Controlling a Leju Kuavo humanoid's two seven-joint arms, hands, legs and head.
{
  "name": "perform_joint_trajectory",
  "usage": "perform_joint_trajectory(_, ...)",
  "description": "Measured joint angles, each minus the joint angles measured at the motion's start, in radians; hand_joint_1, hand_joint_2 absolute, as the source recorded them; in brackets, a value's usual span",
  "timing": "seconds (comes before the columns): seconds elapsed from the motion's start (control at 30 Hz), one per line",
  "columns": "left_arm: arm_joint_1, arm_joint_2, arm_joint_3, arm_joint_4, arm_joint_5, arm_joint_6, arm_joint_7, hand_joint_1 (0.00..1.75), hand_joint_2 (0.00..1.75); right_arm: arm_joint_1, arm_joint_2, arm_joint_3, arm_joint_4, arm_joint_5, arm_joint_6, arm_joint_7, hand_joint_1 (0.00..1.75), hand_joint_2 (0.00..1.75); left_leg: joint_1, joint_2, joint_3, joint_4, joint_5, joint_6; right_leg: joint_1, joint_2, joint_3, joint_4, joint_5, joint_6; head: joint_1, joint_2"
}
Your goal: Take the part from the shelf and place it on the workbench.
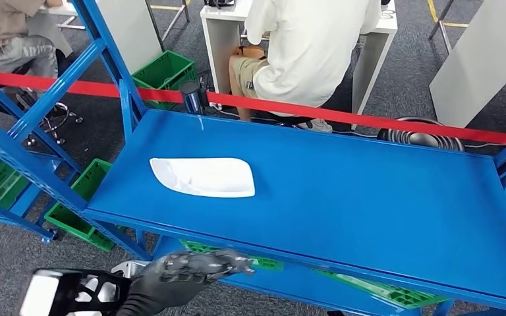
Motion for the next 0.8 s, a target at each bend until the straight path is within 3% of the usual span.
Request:
perform_joint_trajectory(0.1, 0.012, 0.001, 0.001, 0.026, -0.186, 0.152, 0.024, 0.0, 1.75, 0.017, 0.0, -0.004, 0.003, -0.032, -0.007, -0.018, 0.0, 0.0, 0.005, 0.009, -0.098, 0.192, -0.076, -0.014, 0.004, 0.0, 0.008, 0.0, -0.006, -0.01, -0.002, 0.0)
perform_joint_trajectory(0.13, 0.019, 0.002, 0.001, 0.038, -0.263, 0.213, 0.035, 0.0, 1.75, 0.024, 0.0, -0.005, 0.005, -0.043, -0.011, -0.026, 0.0, 0.0, 0.006, 0.01, -0.124, 0.234, -0.083, -0.014, 0.006, 0.0, 0.009, 0.0, -0.008, -0.012, -0.002, 0.0)
perform_joint_trajectory(0.17, 0.025, 0.004, 0.001, 0.051, -0.348, 0.28, 0.049, 0.0, 1.75, 0.031, 0.0, -0.007, 0.007, -0.055, -0.015, -0.033, 0.0, 0.0, 0.006, 0.011, -0.132, 0.237, -0.069, -0.01, 0.008, 0.0, 0.011, 0.0, -0.009, -0.013, -0.002, 0.0)
perform_joint_trajectory(0.23, 0.032, 0.007, 0.0, 0.075, -0.523, 0.42, 0.086, 0.0, 1.75, 0.045, 0.002, -0.014, 0.011, -0.078, -0.023, -0.049, 0.0, 0.0, 0.003, 0.01, -0.088, 0.13, 0.002, 0.008, 0.015, 0.002, 0.018, -0.001, -0.012, -0.017, -0.002, 0.0)
perform_joint_trajectory(0.3, 0.032, 0.01, -0.001, 0.1, -0.683, 0.547, 0.139, 0.0, 1.75, 0.054, 0.008, -0.02, 0.014, -0.095, -0.031, -0.061, 0.0, 0.0, -0.005, 0.013, -0.029, 0.004, 0.049, 0.032, 0.019, 0.004, 0.021, -0.003, -0.013, -0.017, 0.0, 0.0)
perform_joint_trajectory(0.4, 0.031, 0.015, -0.01, 0.147, -0.965, 0.726, 0.275, 0.0, 1.75, 0.06, 0.017, -0.026, 0.019, -0.117, -0.043, -0.07, 0.0, 0.0, -0.017, 0.016, -0.007, -0.047, 0.051, 0.049, 0.018, 0.003, 0.02, -0.01, -0.013, -0.007, 0.0, 0.0)
perform_joint_trajectory(0.47, 0.031, 0.018, -0.018, 0.18, -1.136, 0.813, 0.368, 0.0, 1.75, 0.063, 0.021, -0.028, 0.021, -0.125, -0.053, -0.071, 0.0, 0.0, -0.014, 0.016, 0.013, -0.076, 0.063, 0.055, 0.019, 0.0, 0.018, -0.004, -0.016, -0.002, 0.002, 0.0)
perform_joint_trajectory(0.53, 0.029, 0.018, -0.026, 0.215, -1.283, 0.874, 0.444, 0.0, 1.75, 0.063, 0.022, -0.028, 0.024, -0.13, -0.061, -0.07, 0.0, 0.0, -0.009, 0.018, 0.032, -0.103, 0.076, 0.06, 0.021, -0.001, -0.016, 0.063, -0.047, -0.008, 0.003, 0.0)
perform_joint_trajectory(0.6, 0.03, 0.018, -0.032, 0.254, -1.422, 0.923, 0.512, 0.0, 1.75, 0.063, 0.021, -0.028, 0.028, -0.132, -0.068, -0.068, 0.0, 0.0, -0.011, 0.017, 0.034, -0.105, 0.077, 0.061, 0.019, -0.001, -0.082, 0.189, -0.095, -0.013, 0.004, 0.0)
perform_joint_trajectory(0.63, 0.033, 0.018, -0.033, 0.274, -1.478, 0.94, 0.537, 0.0, 1.75, 0.064, 0.021, -0.028, 0.03, -0.132, -0.07, -0.067, 0.0, 0.0, -0.011, 0.016, 0.033, -0.105, 0.076, 0.06, 0.017, -0.001, -0.109, 0.236, -0.108, -0.009, 0.004, 0.0)
perform_joint_trajectory(0.67, 0.036, 0.019, -0.034, 0.292, -1.521, 0.953, 0.556, 0.0, 1.75, 0.065, 0.021, -0.028, 0.032, -0.132, -0.071, -0.065, 0.0, 0.0, -0.011, 0.014, 0.033, -0.104, 0.075, 0.058, 0.015, -0.001, -0.118, 0.248, -0.106, 0.0, 0.004, 0.0)
perform_joint_trajectory(0.7, 0.039, 0.019, -0.033, 0.308, -1.557, 0.963, 0.571, 0.0, 1.75, 0.066, 0.021, -0.028, 0.034, -0.132, -0.072, -0.064, 0.0, 0.0, -0.01, 0.012, 0.033, -0.101, 0.073, 0.055, 0.012, -0.001, -0.107, 0.218, -0.087, 0.012, 0.005, 0.0)
perform_joint_trajectory(0.73, 0.042, 0.018, -0.031, 0.321, -1.585, 0.97, 0.583, 0.0, 1.75, 0.066, 0.02, -0.027, 0.035, -0.132, -0.074, -0.063, 0.0, 0.0, -0.009, 0.01, 0.033, -0.096, 0.069, 0.051, 0.008, -0.002, -0.076, 0.152, -0.058, 0.026, 0.005, 0.0)
perform_joint_trajectory(0.8, 0.047, 0.018, -0.024, 0.341, -1.622, 0.979, 0.6, 0.0, 1.75, 0.063, 0.021, -0.027, 0.037, -0.132, -0.075, -0.062, 0.0, 0.0, -0.01, 0.009, 0.03, -0.078, 0.057, 0.036, 0.005, -0.002, -0.015, 0.031, -0.013, 0.032, 0.005, 0.0)
